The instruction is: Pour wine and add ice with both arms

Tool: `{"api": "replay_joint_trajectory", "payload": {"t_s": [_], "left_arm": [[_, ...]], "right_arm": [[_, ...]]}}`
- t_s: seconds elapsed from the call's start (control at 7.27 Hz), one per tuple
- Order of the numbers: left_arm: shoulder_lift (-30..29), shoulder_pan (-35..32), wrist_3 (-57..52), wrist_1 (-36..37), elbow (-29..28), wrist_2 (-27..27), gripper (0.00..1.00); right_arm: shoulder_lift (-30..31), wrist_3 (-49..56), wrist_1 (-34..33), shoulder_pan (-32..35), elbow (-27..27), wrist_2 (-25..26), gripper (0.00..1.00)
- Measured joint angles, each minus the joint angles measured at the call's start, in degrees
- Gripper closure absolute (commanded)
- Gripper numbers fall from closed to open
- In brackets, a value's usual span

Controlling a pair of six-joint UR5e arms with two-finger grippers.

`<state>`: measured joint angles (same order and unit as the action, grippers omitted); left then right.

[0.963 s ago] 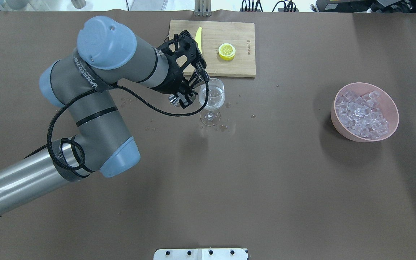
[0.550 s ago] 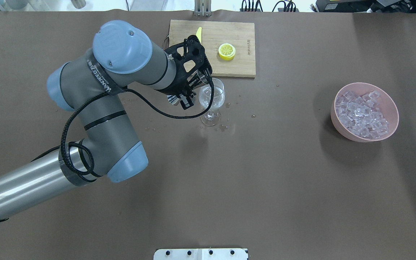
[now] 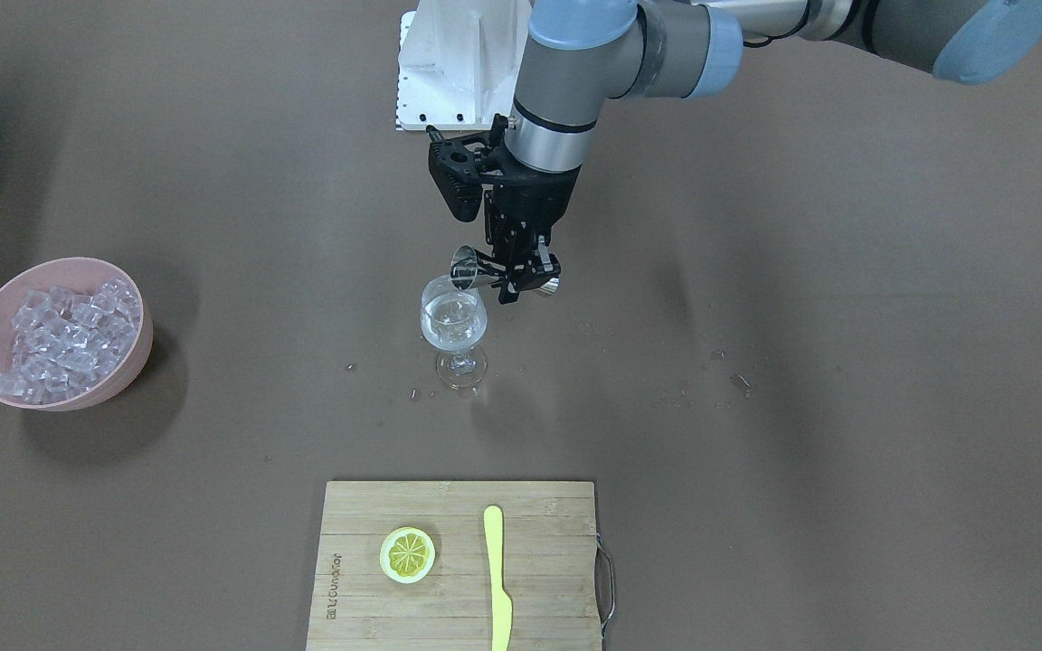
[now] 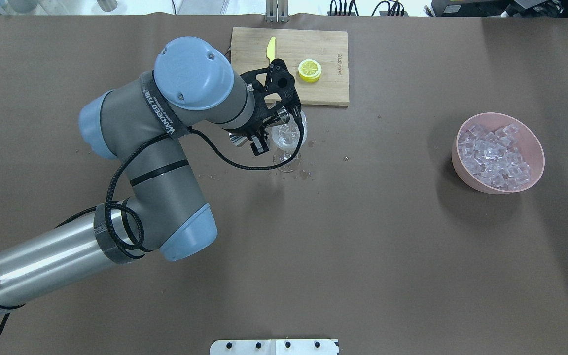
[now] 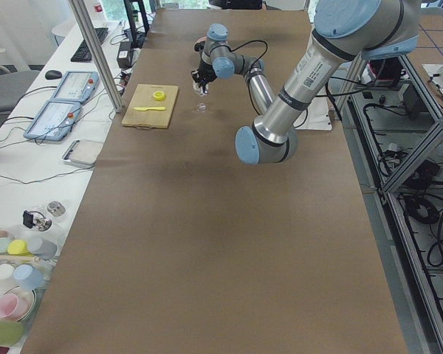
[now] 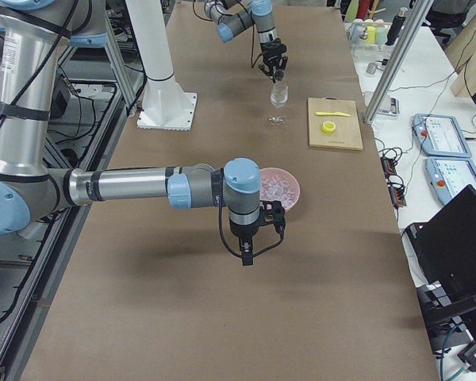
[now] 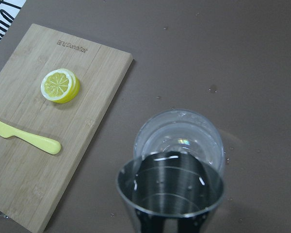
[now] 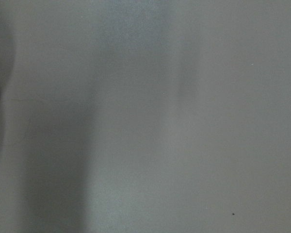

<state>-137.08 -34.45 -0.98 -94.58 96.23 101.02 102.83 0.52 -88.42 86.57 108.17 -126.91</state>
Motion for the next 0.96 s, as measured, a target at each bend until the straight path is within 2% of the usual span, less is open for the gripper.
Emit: {"api": "replay_joint_trajectory", "payload": {"t_s": [0.69, 0.96], "left_arm": [[-2.3, 0.5, -4.9, 7.7, 0.0, -4.6, 1.00], [-3.8, 1.8, -6.9, 11.8, 0.0, -9.4, 1.00]], "right_arm": [[0.0, 0.0, 0.0, 0.0, -0.1, 0.0, 0.00], [0.1, 0.0, 0.0, 0.0, -0.1, 0.0, 0.00]]}}
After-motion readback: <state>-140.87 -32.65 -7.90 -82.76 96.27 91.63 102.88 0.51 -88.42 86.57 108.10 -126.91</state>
